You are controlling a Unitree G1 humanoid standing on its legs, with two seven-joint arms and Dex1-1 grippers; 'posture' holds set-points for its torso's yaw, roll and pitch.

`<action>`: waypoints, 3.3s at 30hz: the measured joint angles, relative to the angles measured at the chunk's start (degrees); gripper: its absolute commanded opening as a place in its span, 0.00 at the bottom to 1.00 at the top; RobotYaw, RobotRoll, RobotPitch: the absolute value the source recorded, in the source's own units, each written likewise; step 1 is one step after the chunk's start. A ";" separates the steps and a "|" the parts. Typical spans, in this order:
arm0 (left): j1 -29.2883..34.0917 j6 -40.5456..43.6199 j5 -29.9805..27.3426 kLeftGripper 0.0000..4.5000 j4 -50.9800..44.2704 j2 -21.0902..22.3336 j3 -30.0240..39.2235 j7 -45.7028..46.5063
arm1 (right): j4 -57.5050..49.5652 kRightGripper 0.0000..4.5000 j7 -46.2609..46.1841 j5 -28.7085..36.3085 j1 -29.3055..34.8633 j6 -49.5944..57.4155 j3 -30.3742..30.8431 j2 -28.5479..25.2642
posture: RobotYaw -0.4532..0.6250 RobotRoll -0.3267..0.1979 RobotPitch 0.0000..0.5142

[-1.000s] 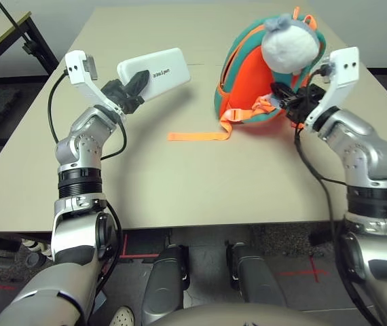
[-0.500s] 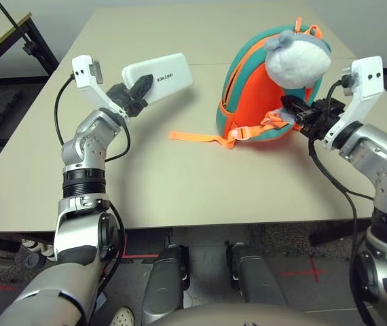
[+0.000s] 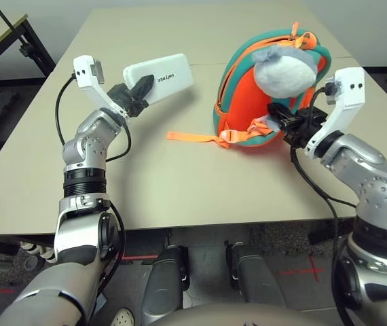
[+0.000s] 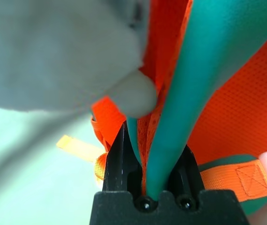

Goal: Put the pencil case into the backpack and zip it.

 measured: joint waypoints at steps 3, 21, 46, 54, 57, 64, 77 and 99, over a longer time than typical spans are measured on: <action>-0.05 -0.39 0.05 0.28 0.00 -0.03 -0.01 -0.13 | -0.19 0.05 -0.47 -0.34 0.93 -0.74 0.83 0.68 | 0.27 0.62 0.23; -4.67 6.41 -7.06 0.28 -9.24 5.32 -0.05 -12.33 | 4.00 0.05 1.90 -4.66 3.41 -8.85 3.52 -0.74 | 0.28 0.62 0.23; -6.50 9.74 -6.38 0.28 -5.07 8.58 -7.46 -24.49 | 7.78 0.05 4.15 -6.93 3.31 -12.78 4.89 -1.46 | 0.27 0.62 0.21; -10.57 6.02 -1.65 0.28 2.24 8.22 -11.40 -31.03 | 7.98 0.05 4.14 -7.46 3.08 -12.77 5.12 -1.54 | 0.28 0.62 0.21; -13.80 4.57 0.99 0.28 6.53 8.00 -13.77 -34.24 | 8.11 0.05 4.18 -7.66 2.92 -12.78 5.50 -1.55 | 0.28 0.62 0.21; -24.03 -2.87 8.84 0.28 23.20 4.17 -18.43 -40.01 | 9.11 0.05 4.47 -8.12 1.70 -12.99 6.17 -1.51 | 0.26 0.62 0.21; -32.78 -16.66 20.35 0.28 42.86 -6.05 -19.39 -34.55 | 9.27 0.05 4.63 -9.39 1.54 -13.88 6.91 -0.59 | 0.25 0.62 0.20; -26.99 -9.36 16.81 1.00 25.23 -1.93 -10.56 -27.73 | 9.73 0.05 4.76 -10.28 1.66 -14.92 8.29 0.90 | 0.29 0.62 0.22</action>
